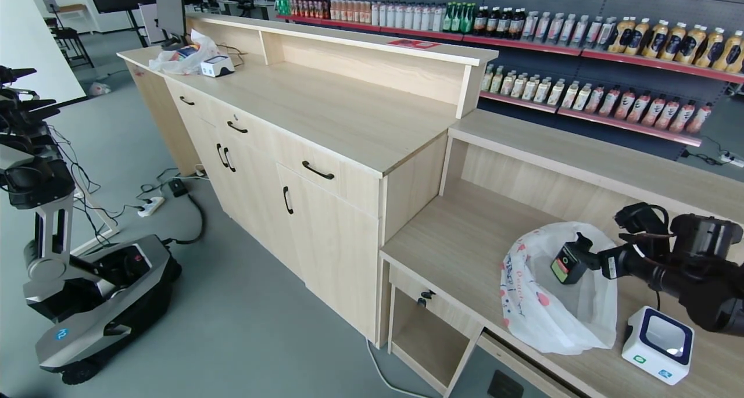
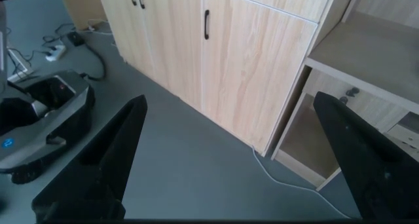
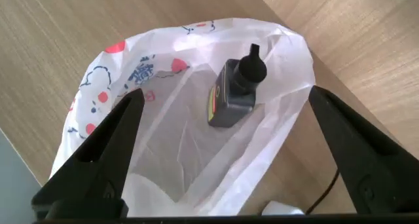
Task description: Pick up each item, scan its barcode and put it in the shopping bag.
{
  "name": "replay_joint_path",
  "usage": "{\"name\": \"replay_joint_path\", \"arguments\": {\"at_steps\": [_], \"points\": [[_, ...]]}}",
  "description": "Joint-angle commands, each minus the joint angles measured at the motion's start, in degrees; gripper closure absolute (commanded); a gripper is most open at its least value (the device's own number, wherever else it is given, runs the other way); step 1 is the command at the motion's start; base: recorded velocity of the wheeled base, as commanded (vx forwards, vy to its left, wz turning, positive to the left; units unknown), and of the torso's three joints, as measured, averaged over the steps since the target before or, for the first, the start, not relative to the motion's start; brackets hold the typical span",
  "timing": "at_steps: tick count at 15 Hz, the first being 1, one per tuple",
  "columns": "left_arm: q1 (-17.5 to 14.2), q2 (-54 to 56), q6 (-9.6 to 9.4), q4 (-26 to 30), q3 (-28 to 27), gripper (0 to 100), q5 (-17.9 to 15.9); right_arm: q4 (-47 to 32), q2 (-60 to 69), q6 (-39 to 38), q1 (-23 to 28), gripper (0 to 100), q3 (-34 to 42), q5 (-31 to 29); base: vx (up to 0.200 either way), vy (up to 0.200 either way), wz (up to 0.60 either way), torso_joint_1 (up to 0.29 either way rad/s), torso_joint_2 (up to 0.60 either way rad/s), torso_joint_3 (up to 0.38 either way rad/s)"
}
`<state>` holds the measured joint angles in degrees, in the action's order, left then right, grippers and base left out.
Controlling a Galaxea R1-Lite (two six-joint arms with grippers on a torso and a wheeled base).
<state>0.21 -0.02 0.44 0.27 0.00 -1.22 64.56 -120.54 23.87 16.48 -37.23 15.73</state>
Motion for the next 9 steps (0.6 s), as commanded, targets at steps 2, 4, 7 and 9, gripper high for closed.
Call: {"name": "replay_joint_path", "arguments": {"at_steps": [2,4,7,9], "points": [[-0.03,-0.06,0.09,0.00,0.00,0,-0.01,-15.69,34.85,9.88,10.06,0,11.57,0.09,0.000,0.000,-0.60,0.000,0.00,0.010],[-0.03,-0.06,0.00,0.00,0.00,0,0.08,-22.46,41.53,9.18,12.96,0,10.16,-0.43,0.000,0.000,-0.60,-0.002,0.00,0.009],[-0.03,-0.06,0.00,0.00,0.00,0,-0.01,-25.36,44.52,6.89,15.33,0,9.63,-13.35,0.000,0.000,-0.60,-0.002,0.00,0.006],[-0.03,-0.06,0.00,0.00,0.00,0,-0.01,-27.65,44.08,2.94,15.33,0,7.79,-24.51,0.000,0.000,-0.60,0.002,0.00,0.005]]}}
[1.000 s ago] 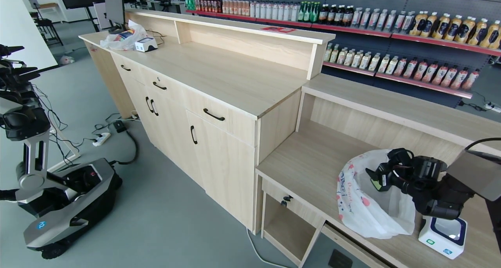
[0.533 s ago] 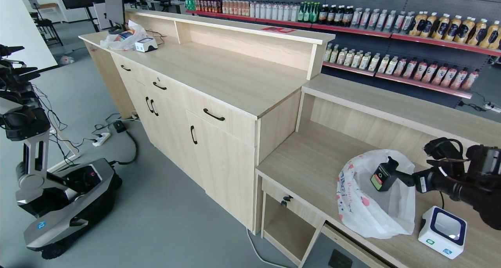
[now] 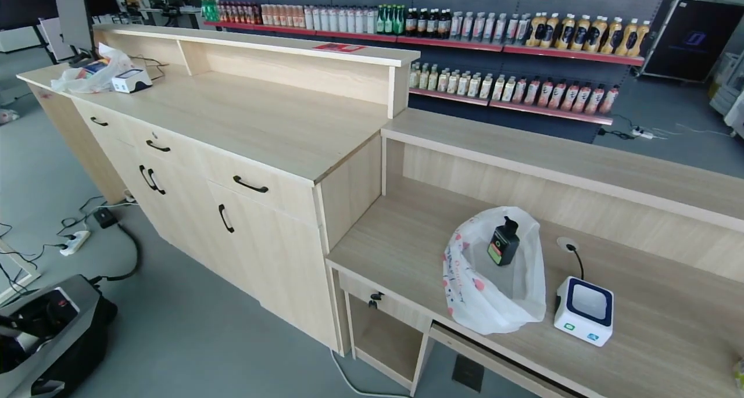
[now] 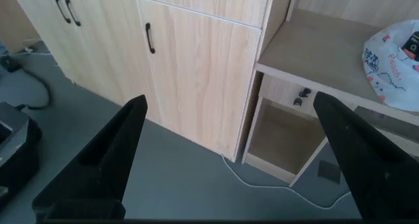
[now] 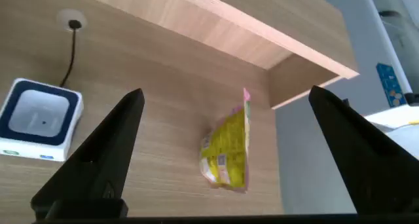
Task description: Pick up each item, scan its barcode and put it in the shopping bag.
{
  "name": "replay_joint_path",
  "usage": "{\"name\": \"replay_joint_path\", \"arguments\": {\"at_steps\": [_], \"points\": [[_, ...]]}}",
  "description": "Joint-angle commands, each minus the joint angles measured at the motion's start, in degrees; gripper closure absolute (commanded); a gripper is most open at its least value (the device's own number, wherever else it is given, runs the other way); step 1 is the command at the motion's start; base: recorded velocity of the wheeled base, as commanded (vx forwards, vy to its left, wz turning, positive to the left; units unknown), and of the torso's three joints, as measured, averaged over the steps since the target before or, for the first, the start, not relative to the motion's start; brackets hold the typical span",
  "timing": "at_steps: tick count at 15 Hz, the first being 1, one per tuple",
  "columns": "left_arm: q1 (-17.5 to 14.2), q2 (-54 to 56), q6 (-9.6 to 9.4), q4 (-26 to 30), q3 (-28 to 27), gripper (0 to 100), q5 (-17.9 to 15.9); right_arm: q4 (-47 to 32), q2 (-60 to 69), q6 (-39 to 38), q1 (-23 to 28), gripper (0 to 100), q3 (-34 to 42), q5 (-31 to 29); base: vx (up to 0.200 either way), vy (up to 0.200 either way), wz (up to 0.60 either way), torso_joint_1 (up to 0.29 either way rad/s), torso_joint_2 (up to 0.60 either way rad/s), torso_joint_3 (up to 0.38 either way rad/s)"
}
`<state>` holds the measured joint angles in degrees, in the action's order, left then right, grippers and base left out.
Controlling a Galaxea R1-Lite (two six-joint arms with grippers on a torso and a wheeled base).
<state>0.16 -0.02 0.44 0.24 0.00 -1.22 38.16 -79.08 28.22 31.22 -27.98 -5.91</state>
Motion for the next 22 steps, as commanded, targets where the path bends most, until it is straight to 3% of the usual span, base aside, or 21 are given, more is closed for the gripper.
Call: {"name": "replay_joint_path", "arguments": {"at_steps": [1,3,5,8,11,15,22], "points": [[0.02,-0.06,0.00,0.02,0.00,0,-0.01,-4.32,2.18,-2.65,0.60,0,-3.14,-5.86,0.000,0.000,-0.60,0.007,0.00,0.012],[0.02,-0.06,0.00,0.02,0.00,0,-0.01,-10.56,0.95,-5.37,0.60,0,-7.18,-7.18,0.000,0.000,-0.60,0.007,0.01,0.005],[0.02,-0.06,0.00,0.02,0.00,0,-0.01,-13.72,-5.82,-6.95,3.23,0,-7.18,0.99,0.000,0.000,0.00,0.000,0.00,0.000],[0.02,-0.06,0.09,0.02,0.00,0,-0.01,-14.69,-12.33,-6.86,4.20,0,-9.20,4.86,0.000,0.000,0.00,0.000,0.00,0.000],[0.02,-0.06,0.09,0.02,0.00,0,0.08,-14.69,-18.39,-7.13,4.38,0,-13.16,13.47,0.000,0.000,0.00,0.000,0.00,0.000],[0.02,-0.06,0.00,0.02,0.00,0,0.08,-15.22,-24.98,-7.30,3.94,0,-20.45,14.17,0.000,0.000,0.00,0.000,0.00,0.000],[0.02,-0.06,0.00,0.02,0.00,0,-0.01,-18.91,-27.88,-9.94,5.61,0,-20.63,13.91,0.000,0.000,0.00,0.000,0.00,0.000]]}}
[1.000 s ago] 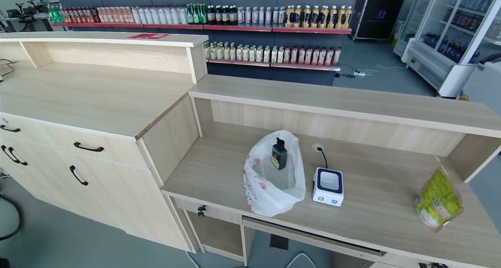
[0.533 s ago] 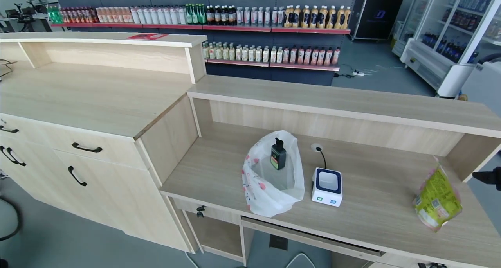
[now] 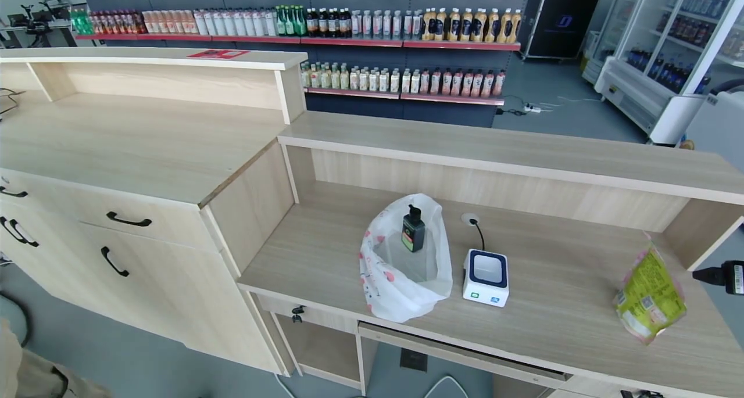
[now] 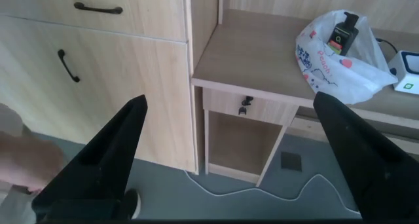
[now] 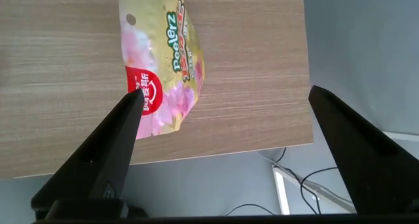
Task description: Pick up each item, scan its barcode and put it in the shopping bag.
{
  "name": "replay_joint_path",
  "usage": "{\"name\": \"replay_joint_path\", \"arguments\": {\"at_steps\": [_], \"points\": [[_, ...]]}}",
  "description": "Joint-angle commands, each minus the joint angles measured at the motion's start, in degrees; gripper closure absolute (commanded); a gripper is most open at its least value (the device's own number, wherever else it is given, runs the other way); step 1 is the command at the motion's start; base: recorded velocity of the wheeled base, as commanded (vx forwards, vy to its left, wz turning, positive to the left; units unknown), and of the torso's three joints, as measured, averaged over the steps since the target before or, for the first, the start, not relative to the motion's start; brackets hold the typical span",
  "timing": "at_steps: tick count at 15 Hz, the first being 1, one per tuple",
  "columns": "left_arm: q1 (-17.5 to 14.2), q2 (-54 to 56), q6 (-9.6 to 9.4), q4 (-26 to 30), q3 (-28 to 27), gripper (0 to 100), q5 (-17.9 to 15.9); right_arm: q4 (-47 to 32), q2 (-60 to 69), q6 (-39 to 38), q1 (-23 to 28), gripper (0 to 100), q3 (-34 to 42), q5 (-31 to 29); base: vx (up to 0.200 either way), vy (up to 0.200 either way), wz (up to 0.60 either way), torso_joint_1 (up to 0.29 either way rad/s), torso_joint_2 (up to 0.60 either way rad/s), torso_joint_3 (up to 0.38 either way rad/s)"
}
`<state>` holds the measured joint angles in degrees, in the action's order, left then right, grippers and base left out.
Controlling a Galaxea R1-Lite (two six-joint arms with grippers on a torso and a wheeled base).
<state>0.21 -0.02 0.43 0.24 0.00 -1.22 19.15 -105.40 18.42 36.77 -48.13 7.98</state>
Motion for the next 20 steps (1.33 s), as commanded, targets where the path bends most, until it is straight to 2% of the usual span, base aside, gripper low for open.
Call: {"name": "replay_joint_path", "arguments": {"at_steps": [1,7,13,20], "points": [[-0.03,-0.06,0.10,0.02,0.00,0,-0.01,0.10,-2.44,-0.14,0.15,0,-1.09,0.01,0.000,0.000,0.00,0.000,0.00,0.000],[-0.03,-0.06,0.01,0.02,0.00,0,-0.01,0.80,-8.95,-2.60,-2.75,0,-4.25,0.36,0.000,0.000,0.00,0.000,0.00,0.000],[-0.03,-0.06,0.10,0.02,0.00,0,-0.01,0.89,-15.89,-4.09,-6.88,0,-10.58,0.36,0.000,0.000,0.00,0.000,0.00,0.000],[-0.03,-0.06,0.01,0.02,0.00,0,-0.01,6.16,-25.47,-3.74,-7.15,0,-11.02,0.36,0.000,0.000,0.00,0.000,0.00,0.000]]}}
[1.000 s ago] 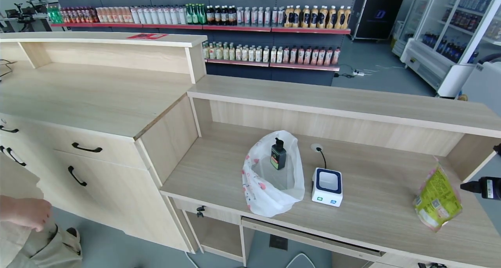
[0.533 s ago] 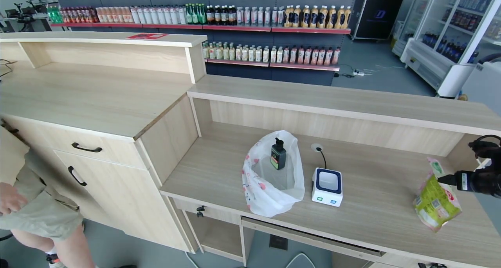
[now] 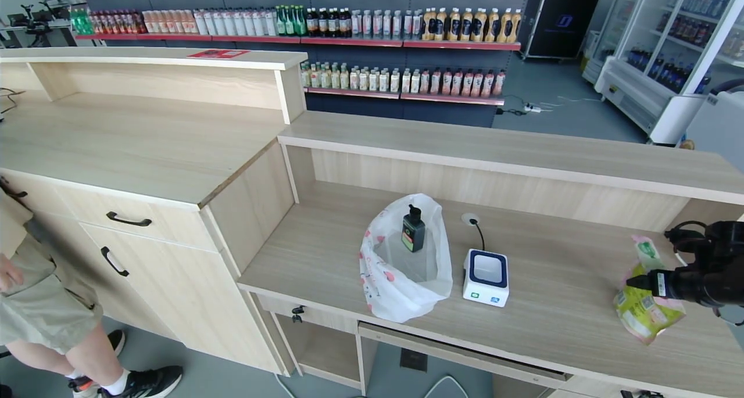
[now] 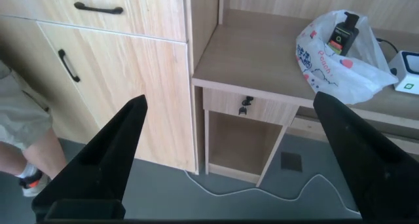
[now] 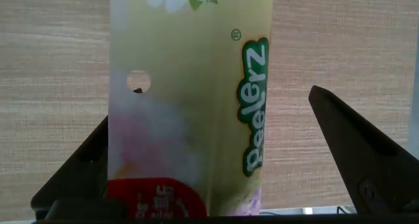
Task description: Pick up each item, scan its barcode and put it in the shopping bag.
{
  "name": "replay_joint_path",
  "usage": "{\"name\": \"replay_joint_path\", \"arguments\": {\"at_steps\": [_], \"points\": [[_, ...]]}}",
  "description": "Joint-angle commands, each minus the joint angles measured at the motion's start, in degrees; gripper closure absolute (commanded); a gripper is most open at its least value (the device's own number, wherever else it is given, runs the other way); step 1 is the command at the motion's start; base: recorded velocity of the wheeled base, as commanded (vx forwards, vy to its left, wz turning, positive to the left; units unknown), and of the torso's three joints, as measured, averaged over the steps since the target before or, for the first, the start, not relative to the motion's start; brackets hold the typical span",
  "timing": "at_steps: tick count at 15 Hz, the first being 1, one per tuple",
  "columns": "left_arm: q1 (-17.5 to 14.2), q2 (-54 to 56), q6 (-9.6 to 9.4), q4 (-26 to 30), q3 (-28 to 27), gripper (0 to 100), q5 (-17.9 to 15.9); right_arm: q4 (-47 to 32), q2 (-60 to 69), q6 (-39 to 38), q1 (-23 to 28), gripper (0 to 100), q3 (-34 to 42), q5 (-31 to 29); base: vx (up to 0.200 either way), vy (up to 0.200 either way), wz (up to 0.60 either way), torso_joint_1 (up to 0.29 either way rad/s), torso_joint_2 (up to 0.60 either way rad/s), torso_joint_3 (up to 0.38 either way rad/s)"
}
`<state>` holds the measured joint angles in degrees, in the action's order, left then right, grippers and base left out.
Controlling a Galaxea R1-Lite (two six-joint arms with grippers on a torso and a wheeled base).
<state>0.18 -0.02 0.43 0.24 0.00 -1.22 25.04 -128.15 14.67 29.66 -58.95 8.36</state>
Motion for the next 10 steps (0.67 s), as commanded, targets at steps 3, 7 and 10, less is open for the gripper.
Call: {"name": "replay_joint_path", "arguments": {"at_steps": [3,7,10], "points": [[-0.01,-0.06,0.01,0.02,0.00,0,-0.01,1.50,-6.24,0.01,-0.30,0,-1.08,0.07,0.000,0.000,0.00,0.000,0.00,0.000],[-0.01,-0.06,0.01,0.02,0.00,0,-0.01,5.72,-8.96,-0.43,-1.01,0,-1.52,0.16,0.000,0.000,0.00,0.000,0.00,0.000],[-0.01,-0.06,0.01,0.02,0.00,0,0.08,8.53,-9.31,-0.43,-1.89,100,-0.99,0.25,0.000,0.000,0.00,0.000,0.00,0.000]]}}
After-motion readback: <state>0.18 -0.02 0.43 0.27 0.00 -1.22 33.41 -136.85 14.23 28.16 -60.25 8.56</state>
